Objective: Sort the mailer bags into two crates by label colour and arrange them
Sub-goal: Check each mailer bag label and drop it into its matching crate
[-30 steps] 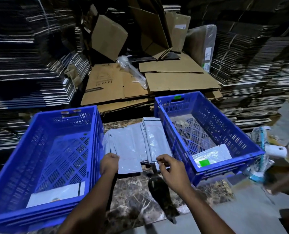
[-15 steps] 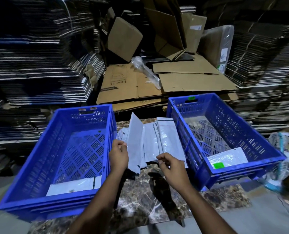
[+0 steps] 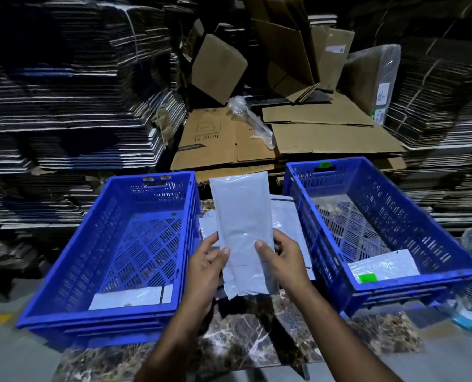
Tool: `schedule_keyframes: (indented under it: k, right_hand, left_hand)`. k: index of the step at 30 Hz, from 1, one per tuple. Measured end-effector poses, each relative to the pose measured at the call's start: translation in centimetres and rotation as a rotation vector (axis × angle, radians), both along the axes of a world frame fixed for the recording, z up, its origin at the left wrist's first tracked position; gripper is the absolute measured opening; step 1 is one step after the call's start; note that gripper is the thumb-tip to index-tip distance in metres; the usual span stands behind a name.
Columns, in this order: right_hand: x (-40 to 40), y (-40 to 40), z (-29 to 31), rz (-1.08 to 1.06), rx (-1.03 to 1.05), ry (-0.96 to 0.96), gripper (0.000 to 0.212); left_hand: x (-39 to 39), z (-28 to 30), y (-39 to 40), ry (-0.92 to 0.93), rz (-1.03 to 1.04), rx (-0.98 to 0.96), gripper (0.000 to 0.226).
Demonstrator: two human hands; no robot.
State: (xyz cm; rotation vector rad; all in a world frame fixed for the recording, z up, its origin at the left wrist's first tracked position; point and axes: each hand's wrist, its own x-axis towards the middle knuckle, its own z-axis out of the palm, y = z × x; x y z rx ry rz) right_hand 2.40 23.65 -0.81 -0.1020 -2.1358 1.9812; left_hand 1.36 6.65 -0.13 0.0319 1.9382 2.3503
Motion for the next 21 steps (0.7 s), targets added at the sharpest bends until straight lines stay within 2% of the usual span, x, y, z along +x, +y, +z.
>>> schedule_keyframes:
  k: [6, 8, 11, 12, 14, 17, 19, 21]
  right_hand:
    - [0.4, -0.1, 1.7, 0.084, -0.074, 0.057, 0.026]
    - [0.3, 0.3, 1.6, 0.108, 0.002, 0.105, 0.027]
    - [0.1, 1.2, 1.2, 0.119, 0.221, 0.162, 0.037]
    - [0.1, 1.3, 1.2, 0.133, 0.236, 0.177, 0.041]
    - [0.5, 1.4, 1.4, 0.178, 0.108, 0.173, 0.040]
    - [2.1, 1.1, 2.3, 0.197, -0.209, 0.005, 0.031]
    - [3.2, 1.0, 2.4, 0.177, -0.246, -0.042, 0.027]
    - [4.1, 1.1, 2.3, 0.141, -0.162, 0.027, 0.021]
  left_hand:
    - [-0.3, -0.1, -1.6, 0.057, 0.103, -0.178, 0.011]
    - [0.0, 0.1, -2.0, 0.006, 0.082, -0.058, 0.014]
    - [0.9, 0.7, -1.7, -0.179, -0.052, 0.255, 0.025]
    - [1.2, 0.7, -1.6, -0.169, -0.088, 0.262, 0.027]
    - [1.7, 0.7, -1.4, -0.081, -0.079, 0.184, 0.028]
    - [2.1, 0.6, -1.2, 0.037, 0.022, 0.102, 0.040]
    - [2.4, 1.1, -0.9, 0.068, 0.077, 0.075, 0.043]
    - [2.7, 1.3, -0.6, 0.087, 0.110, 0.064, 0.043]
